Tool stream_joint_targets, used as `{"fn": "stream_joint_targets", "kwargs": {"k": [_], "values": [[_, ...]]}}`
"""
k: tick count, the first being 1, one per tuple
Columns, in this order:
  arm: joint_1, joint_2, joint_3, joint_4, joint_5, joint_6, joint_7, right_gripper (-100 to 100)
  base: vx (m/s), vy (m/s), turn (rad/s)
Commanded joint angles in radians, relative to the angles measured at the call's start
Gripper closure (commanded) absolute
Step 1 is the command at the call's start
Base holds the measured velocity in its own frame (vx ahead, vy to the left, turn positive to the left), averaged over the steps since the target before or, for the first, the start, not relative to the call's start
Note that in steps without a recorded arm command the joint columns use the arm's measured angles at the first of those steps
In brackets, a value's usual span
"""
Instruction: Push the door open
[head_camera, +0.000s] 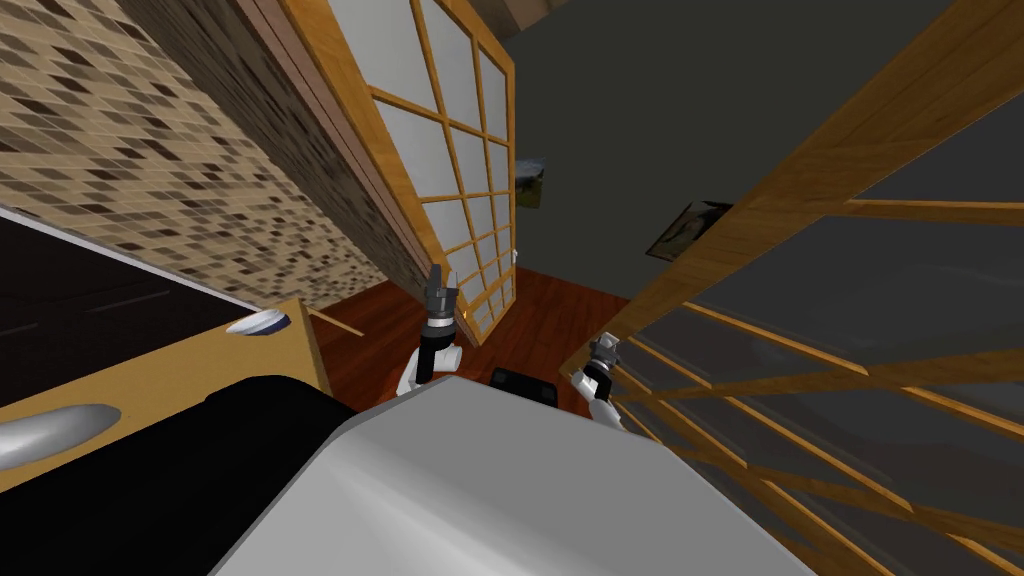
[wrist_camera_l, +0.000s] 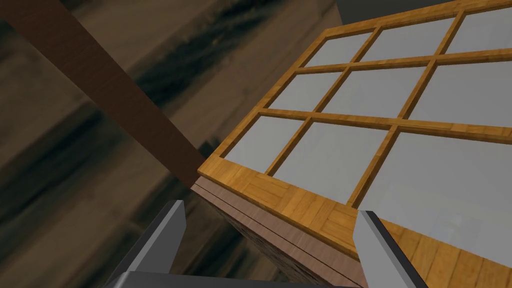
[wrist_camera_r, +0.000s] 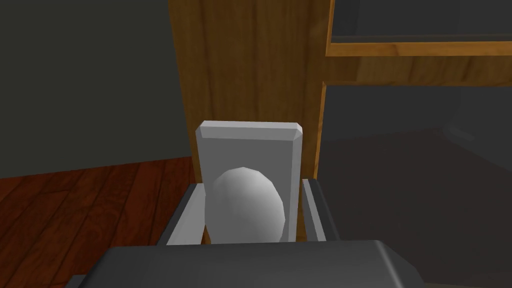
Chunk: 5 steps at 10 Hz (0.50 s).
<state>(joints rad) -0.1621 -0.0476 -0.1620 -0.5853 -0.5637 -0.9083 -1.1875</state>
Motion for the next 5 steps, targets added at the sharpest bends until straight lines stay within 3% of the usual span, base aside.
{"fn": "stream_joint_targets", "kwargs": {"k": [1, 4, 5], "values": [[0.001, -0.02, -0.03, 0.014, -0.018, -0.023, -0.004, 100, 0.192, -0.019, -0.099], [0.0, -0.023, -0.053, -0.002, -0.035, -0.025, 0.001, 100, 0.18, -0.002, -0.048], [0.0, -0.023, -0.053, -0.001, -0.035, -0.025, 0.001, 100, 0.063, -0.019, 0.017]]}}
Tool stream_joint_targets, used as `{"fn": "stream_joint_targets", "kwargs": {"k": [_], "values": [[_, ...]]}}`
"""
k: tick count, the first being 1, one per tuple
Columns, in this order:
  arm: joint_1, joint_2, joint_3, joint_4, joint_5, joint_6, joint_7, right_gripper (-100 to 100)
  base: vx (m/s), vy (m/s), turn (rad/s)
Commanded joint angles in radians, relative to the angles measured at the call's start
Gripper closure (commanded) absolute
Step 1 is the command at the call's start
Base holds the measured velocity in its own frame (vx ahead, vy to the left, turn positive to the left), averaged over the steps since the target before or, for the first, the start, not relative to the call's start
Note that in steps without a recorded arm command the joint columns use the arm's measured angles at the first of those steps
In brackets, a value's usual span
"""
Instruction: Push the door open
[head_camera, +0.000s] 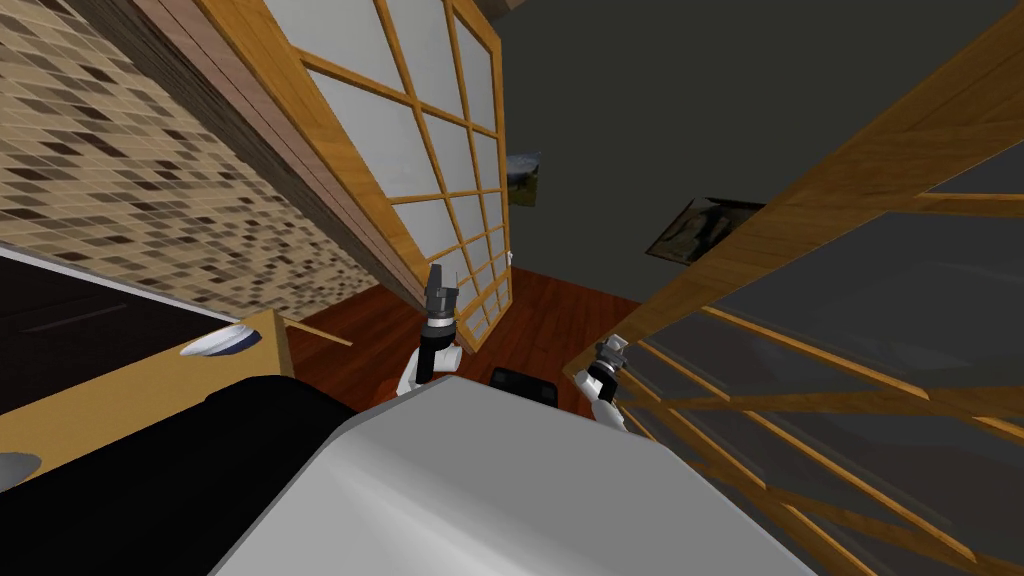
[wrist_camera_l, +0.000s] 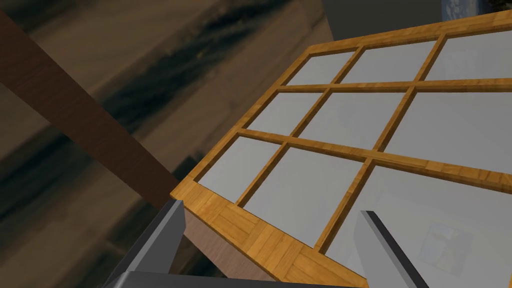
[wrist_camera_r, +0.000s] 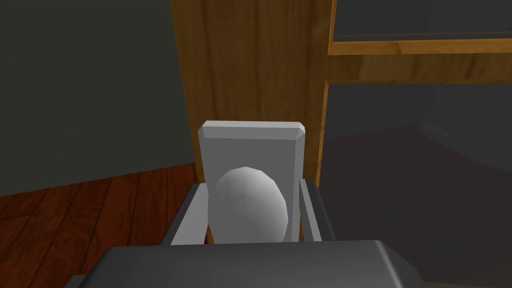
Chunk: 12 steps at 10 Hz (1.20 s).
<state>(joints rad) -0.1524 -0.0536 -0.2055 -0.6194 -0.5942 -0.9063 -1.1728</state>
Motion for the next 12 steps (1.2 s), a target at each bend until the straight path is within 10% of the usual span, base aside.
{"fn": "stream_joint_targets", "kwargs": {"k": [1, 12], "values": [[-0.009, -0.017, -0.01, 0.05, -0.004, -0.027, -0.014, 100, 0.013, -0.012, 0.003], [-0.012, -0.01, -0.083, 0.055, -0.057, -0.033, 0.001, 100, 0.142, 0.003, -0.051]]}}
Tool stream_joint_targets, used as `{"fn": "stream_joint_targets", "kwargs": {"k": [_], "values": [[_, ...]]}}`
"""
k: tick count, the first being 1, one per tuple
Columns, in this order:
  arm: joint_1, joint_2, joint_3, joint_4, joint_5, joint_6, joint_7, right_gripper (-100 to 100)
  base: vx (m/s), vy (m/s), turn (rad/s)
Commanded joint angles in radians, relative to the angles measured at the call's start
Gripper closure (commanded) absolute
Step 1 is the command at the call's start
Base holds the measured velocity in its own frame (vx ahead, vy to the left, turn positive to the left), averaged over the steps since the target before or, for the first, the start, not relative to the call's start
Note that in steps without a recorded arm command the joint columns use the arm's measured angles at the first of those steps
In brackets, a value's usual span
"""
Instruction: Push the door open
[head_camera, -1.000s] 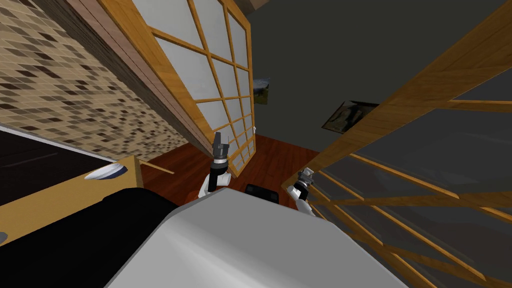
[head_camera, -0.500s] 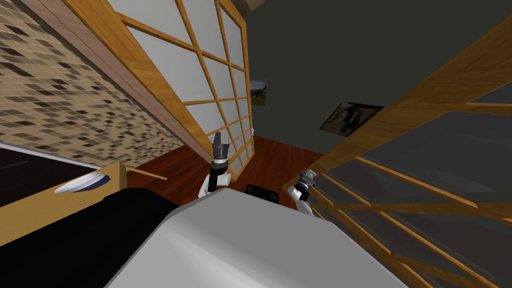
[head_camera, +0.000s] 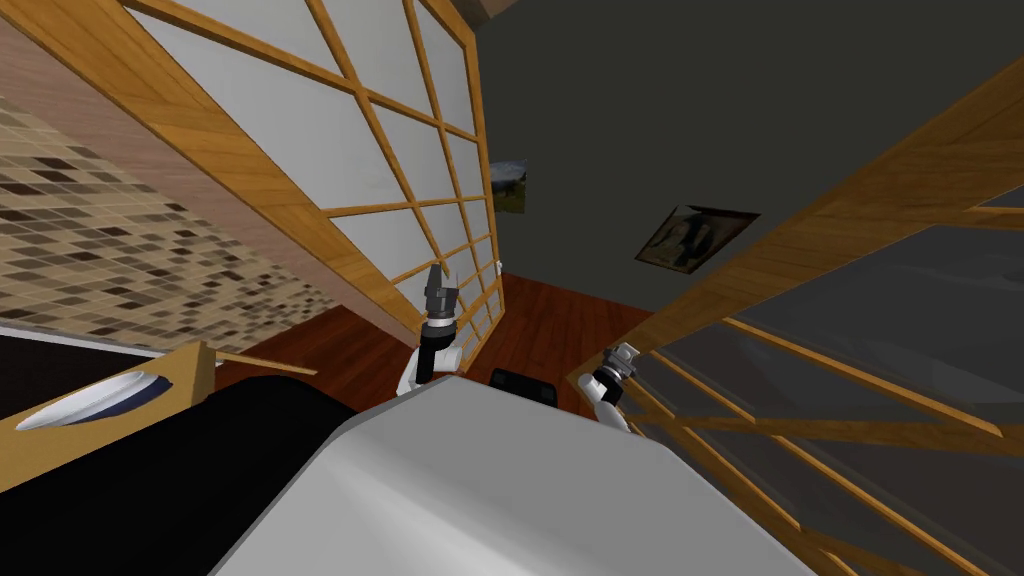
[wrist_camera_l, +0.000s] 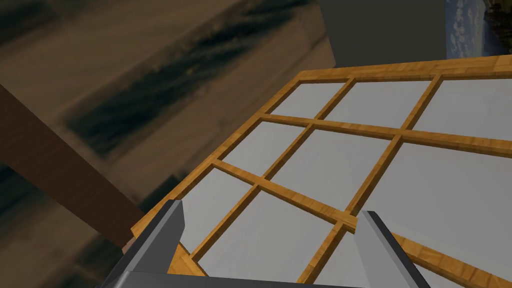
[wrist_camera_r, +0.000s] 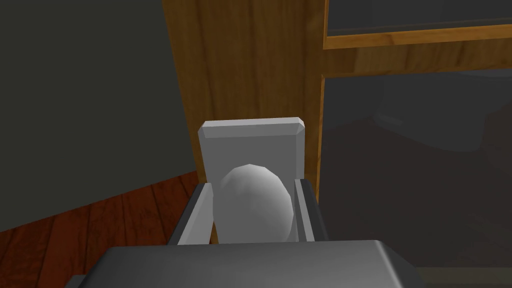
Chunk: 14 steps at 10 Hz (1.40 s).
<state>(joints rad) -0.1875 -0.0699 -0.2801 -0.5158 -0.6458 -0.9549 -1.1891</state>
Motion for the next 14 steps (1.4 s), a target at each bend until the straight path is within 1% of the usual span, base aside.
{"fn": "stream_joint_targets", "kwargs": {"k": [1, 2, 3, 4, 5, 9, 10, 11, 13, 14], "values": [[0.023, 0.006, -0.009, -0.049, -0.005, 0.016, 0.017, 100, 0.134, 0.009, -0.035], [0.023, 0.006, -0.009, -0.049, -0.005, 0.016, 0.017, 100, 0.055, 0.006, -0.005], [0.019, 0.002, -0.009, -0.042, -0.005, 0.009, 0.013, 100, 0.017, -0.002, -0.006], [0.021, -0.006, -0.024, -0.042, -0.016, 0.008, 0.017, 100, 0.131, -0.03, -0.027], [0.022, -0.009, -0.028, -0.042, -0.019, 0.008, 0.018, 100, 0.172, -0.034, -0.055], [0.026, -0.026, -0.068, -0.035, -0.049, 0.001, 0.026, 100, 0.194, -0.054, -0.053], [0.026, -0.026, -0.068, -0.035, -0.049, 0.001, 0.026, 100, 0.148, -0.051, -0.015], [0.028, -0.032, -0.084, -0.032, -0.061, -0.001, 0.029, 100, 0.145, -0.068, -0.037], [0.03, -0.039, -0.103, -0.028, -0.076, -0.004, 0.032, 100, 0.204, -0.059, -0.054], [0.03, -0.039, -0.103, -0.028, -0.076, -0.004, 0.032, 100, 0.141, -0.031, -0.05]]}}
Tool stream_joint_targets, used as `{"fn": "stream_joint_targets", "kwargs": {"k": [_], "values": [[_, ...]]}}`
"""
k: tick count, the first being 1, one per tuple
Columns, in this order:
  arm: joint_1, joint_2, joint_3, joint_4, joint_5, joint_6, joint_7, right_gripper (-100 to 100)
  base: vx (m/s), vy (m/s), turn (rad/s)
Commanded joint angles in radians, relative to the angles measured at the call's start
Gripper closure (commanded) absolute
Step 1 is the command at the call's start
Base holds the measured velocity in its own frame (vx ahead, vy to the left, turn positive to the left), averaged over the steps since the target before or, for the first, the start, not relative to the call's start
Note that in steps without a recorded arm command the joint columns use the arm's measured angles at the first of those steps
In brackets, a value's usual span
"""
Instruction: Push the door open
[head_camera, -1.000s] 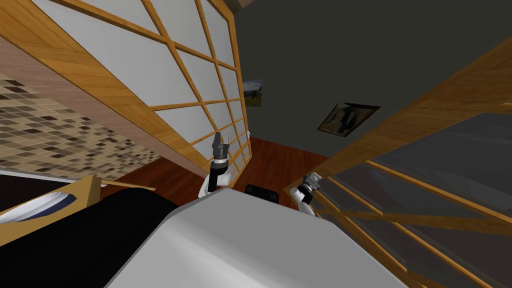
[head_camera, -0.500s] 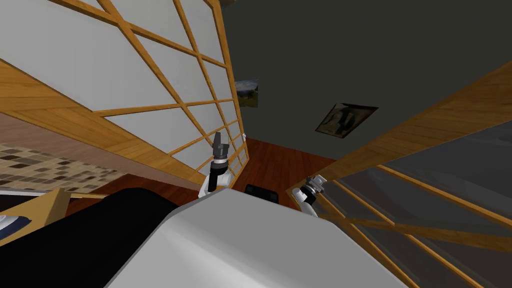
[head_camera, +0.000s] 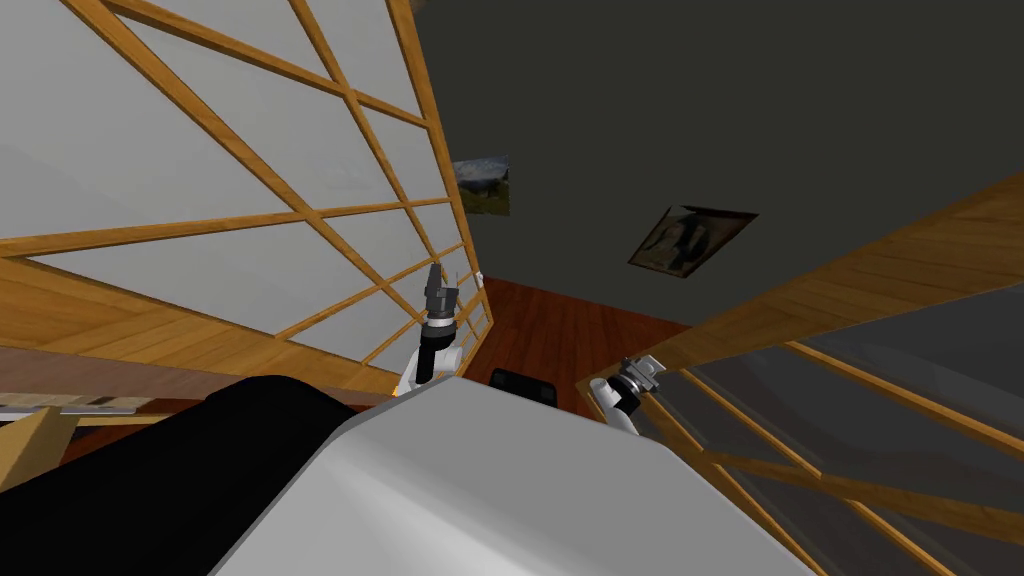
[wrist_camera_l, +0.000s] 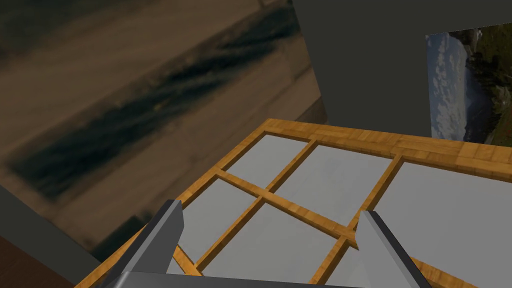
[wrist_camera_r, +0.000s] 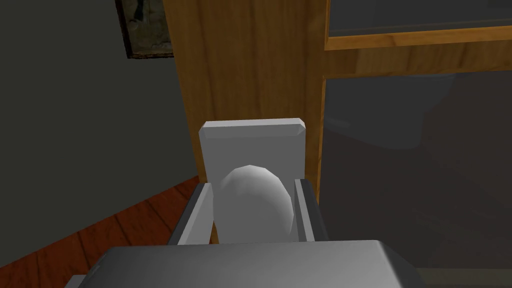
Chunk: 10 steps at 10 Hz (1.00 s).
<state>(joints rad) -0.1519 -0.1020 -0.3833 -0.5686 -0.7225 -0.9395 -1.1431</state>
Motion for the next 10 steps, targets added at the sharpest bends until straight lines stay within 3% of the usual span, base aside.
{"fn": "stream_joint_targets", "kwargs": {"k": [1, 2, 3, 5, 6, 9, 10], "values": [[-0.004, -0.01, -0.013, 0.027, -0.009, -0.022, -0.011, 100, 0.15, -0.025, -0.039], [-0.013, -0.012, -0.005, 0.039, -0.003, -0.021, -0.015, 100, 0.077, -0.015, -0.019], [-0.012, -0.022, -0.022, 0.046, -0.016, -0.031, -0.017, 100, 0.141, -0.042, -0.051], [-0.012, -0.022, -0.022, 0.046, -0.016, -0.031, -0.017, 100, 0.126, -0.047, -0.026], [-0.009, -0.03, -0.041, 0.051, -0.031, -0.035, -0.013, 100, 0.124, -0.055, -0.043], [-0.008, -0.032, -0.047, 0.052, -0.035, -0.036, -0.012, 100, 0.117, -0.067, -0.025], [-0.004, -0.041, -0.069, 0.057, -0.053, -0.04, -0.008, 100, 0.133, -0.073, -0.038]]}}
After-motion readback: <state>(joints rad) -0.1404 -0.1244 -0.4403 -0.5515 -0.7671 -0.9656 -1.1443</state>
